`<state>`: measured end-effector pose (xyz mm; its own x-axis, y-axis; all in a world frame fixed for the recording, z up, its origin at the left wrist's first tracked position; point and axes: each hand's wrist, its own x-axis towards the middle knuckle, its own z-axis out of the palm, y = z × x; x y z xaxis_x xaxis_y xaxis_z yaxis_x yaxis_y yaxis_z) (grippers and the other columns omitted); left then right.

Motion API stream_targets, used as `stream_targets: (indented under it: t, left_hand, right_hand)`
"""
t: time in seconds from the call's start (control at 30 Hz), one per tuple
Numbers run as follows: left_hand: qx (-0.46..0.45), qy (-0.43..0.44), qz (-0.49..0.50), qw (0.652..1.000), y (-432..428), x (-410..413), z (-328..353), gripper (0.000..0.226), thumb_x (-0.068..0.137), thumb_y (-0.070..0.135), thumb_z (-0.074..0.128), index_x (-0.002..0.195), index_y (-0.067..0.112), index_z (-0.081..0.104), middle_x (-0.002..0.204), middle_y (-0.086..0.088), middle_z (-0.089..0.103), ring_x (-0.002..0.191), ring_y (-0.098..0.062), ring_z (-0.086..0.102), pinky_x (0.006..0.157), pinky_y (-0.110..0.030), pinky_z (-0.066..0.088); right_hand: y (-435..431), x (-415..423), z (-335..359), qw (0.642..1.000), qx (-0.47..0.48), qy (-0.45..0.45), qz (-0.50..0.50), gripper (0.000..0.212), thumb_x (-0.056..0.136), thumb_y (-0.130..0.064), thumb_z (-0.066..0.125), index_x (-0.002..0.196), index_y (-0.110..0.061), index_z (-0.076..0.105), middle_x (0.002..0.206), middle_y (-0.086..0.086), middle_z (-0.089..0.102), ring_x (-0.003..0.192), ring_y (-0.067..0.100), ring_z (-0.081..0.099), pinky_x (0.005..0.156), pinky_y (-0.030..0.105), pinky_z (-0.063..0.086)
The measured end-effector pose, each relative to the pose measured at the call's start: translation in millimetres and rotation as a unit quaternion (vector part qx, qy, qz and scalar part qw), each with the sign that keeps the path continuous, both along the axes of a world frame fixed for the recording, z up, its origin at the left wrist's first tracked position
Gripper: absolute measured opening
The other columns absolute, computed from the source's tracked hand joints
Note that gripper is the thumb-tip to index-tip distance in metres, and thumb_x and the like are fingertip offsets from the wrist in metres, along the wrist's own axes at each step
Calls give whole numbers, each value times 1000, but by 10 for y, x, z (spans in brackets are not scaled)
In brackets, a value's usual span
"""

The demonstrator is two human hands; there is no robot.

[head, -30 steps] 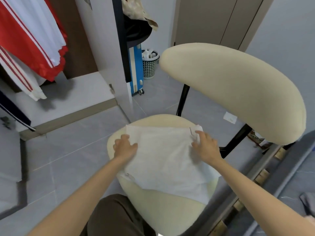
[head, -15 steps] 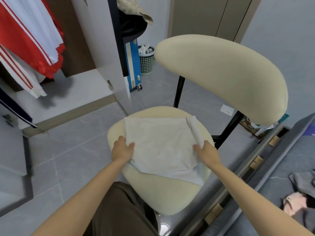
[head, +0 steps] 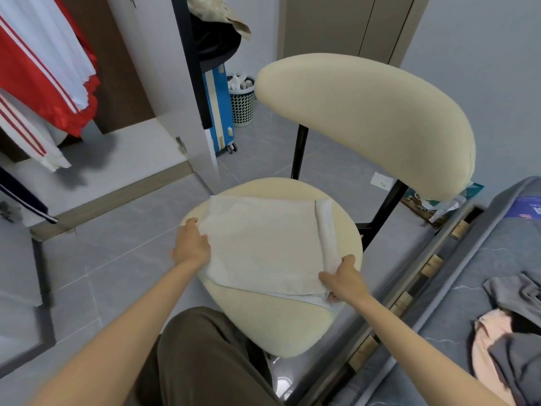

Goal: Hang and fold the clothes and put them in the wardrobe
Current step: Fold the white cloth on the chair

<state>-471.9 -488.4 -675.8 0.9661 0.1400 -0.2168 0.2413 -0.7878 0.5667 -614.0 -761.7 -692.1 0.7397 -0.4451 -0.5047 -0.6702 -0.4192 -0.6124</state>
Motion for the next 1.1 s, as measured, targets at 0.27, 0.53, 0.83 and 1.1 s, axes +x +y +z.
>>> stream_targets:
  t: [0.27, 0.53, 0.83, 1.1]
  left_hand:
    - [114, -130, -247, 953, -706, -162, 56, 50, 103, 24, 31, 153, 23, 21, 163, 2, 4, 149, -19, -2, 117, -51, -3]
    - [175, -30, -305, 936, -1075, 123, -385, 51, 102, 47, 14, 150, 46, -3, 161, 10, -15, 146, -31, -19, 111, -66, -11]
    - [225, -58, -273, 933, -972, 301, -680, 57, 92, 65, 8, 148, 53, -1, 161, 9, -14, 145, -33, -22, 107, -69, -16]
    - [220, -67, -301, 926, -947, 348, -732, 58, 90, 67, 5, 147, 55, -1, 160, 14, -13, 146, -29, -20, 110, -65, -13]
  right_hand:
    - [134, 475, 90, 934, -272, -193, 125, 51, 90, -27, 59, 136, -18, 42, 143, 4, 38, 126, 28, 35, 97, 40, 37]
    - [-250, 1184, -74, 979, -161, -119, 25, 59, 98, -27, 48, 149, -11, 24, 151, 11, 30, 136, 33, 30, 106, 43, 31]
    - [-474, 1519, -215, 979, -150, -113, -77, 40, 99, -43, 42, 117, -7, 41, 113, 16, 60, 105, 37, 56, 79, 40, 41]
    - [-561, 1269, -345, 973, -24, -82, -216, 46, 94, -47, 50, 116, -7, 42, 108, 10, 55, 105, 34, 56, 91, 45, 48]
